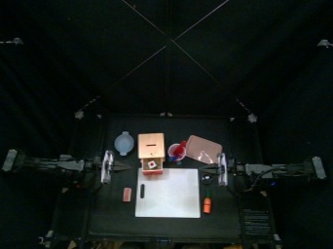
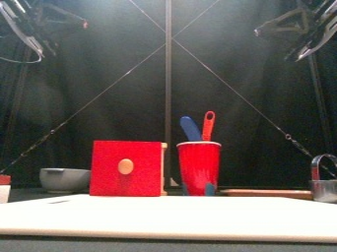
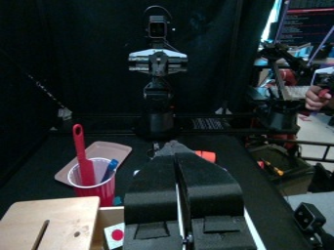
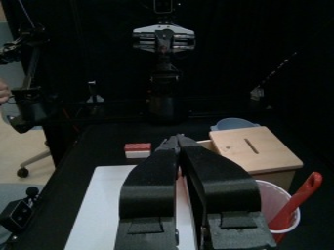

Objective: Place sushi on board then cut the sushi with the knife then place the pieces on the plate
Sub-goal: Place the sushi on the board

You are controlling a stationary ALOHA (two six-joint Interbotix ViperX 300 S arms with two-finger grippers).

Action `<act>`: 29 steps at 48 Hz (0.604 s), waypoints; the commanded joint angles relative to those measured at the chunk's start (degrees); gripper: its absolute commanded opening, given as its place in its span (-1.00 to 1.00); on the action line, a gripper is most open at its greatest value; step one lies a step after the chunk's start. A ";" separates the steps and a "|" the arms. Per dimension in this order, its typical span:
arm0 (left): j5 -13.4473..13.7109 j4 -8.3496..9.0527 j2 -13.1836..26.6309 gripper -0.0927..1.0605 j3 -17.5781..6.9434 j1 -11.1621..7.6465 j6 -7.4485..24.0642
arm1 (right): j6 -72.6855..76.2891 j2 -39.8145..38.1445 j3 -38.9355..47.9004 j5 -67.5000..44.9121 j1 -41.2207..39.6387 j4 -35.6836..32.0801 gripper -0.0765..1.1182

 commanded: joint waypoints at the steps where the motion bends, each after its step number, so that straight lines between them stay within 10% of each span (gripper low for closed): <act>1: -3.16 0.00 3.08 -0.76 -0.35 1.32 0.09 | 1.32 2.64 -1.93 -0.09 -1.49 0.70 -0.92; 7: -4.39 0.79 5.01 -0.76 -0.35 1.49 0.18 | 4.48 10.72 -9.93 4.57 -2.81 5.36 -0.92; 15: -4.22 0.53 5.45 -0.76 2.64 2.29 -0.18 | 6.50 20.74 -29.00 39.55 -6.24 6.59 -0.93; 29: -4.31 -2.46 5.45 -0.76 4.13 3.25 -0.18 | 21.36 28.30 -37.09 53.17 -7.56 0.79 -0.93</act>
